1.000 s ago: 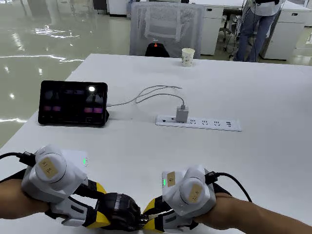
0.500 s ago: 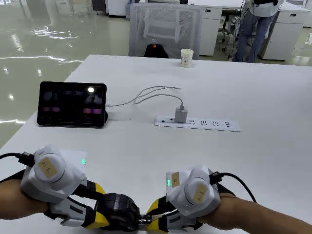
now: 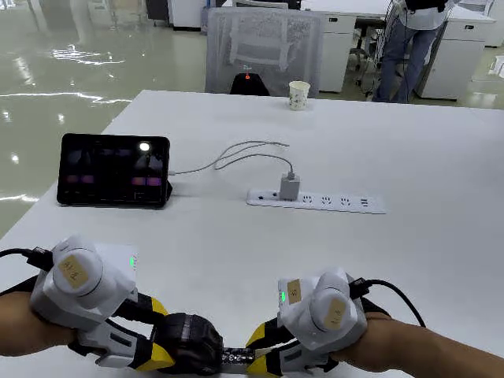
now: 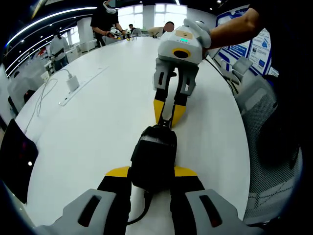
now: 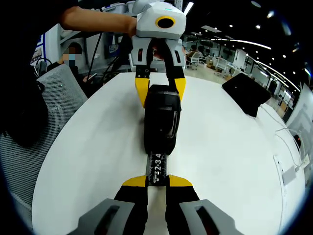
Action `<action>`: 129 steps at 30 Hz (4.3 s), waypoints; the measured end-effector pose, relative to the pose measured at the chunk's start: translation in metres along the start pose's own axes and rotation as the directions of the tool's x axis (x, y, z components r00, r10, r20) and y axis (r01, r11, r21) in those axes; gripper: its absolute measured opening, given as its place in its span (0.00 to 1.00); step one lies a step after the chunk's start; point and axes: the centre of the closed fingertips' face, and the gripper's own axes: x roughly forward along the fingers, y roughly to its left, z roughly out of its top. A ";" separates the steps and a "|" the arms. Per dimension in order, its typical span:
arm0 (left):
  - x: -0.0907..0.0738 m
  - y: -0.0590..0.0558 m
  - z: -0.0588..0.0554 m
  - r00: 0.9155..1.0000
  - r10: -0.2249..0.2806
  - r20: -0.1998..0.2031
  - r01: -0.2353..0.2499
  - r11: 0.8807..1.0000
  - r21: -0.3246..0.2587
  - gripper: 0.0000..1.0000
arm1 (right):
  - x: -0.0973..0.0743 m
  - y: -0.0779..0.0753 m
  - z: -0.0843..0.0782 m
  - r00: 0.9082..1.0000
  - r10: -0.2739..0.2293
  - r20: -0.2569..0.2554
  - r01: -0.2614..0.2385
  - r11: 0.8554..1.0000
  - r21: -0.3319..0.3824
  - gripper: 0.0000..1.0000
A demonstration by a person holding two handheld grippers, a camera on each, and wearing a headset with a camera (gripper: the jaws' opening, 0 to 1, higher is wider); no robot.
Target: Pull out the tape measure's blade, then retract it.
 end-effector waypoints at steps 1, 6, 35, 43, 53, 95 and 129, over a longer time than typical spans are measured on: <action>0.000 0.000 0.000 1.000 0.000 0.000 0.000 1.000 0.000 0.24 | -0.001 0.000 -0.001 1.000 0.000 0.000 0.000 1.000 -0.001 0.09; 0.000 -0.001 0.001 1.000 0.000 -0.001 0.000 1.000 0.000 0.24 | -0.006 0.000 -0.006 1.000 -0.003 -0.007 0.003 1.000 0.003 0.09; 0.002 0.005 -0.002 1.000 -0.002 -0.003 0.002 1.000 -0.003 0.24 | -0.034 0.004 -0.033 0.999 -0.012 -0.037 0.012 1.000 0.019 0.09; 0.004 0.009 -0.005 1.000 -0.004 -0.003 0.004 1.000 -0.003 0.24 | -0.041 0.005 -0.042 0.999 -0.017 -0.046 0.018 0.999 0.027 0.09; 0.005 0.009 -0.006 1.000 -0.004 -0.004 0.004 1.000 -0.003 0.24 | -0.052 0.007 -0.054 0.998 -0.020 -0.059 0.023 0.999 0.042 0.09; 0.004 0.006 -0.005 1.000 -0.007 -0.005 0.007 1.000 -0.010 0.25 | -0.094 0.015 -0.099 0.992 -0.052 -0.111 0.062 0.994 0.093 0.09; 0.004 0.005 -0.004 1.000 -0.008 -0.015 0.008 1.000 -0.007 0.25 | -0.128 0.023 -0.133 0.983 -0.086 -0.160 0.106 0.986 0.125 0.09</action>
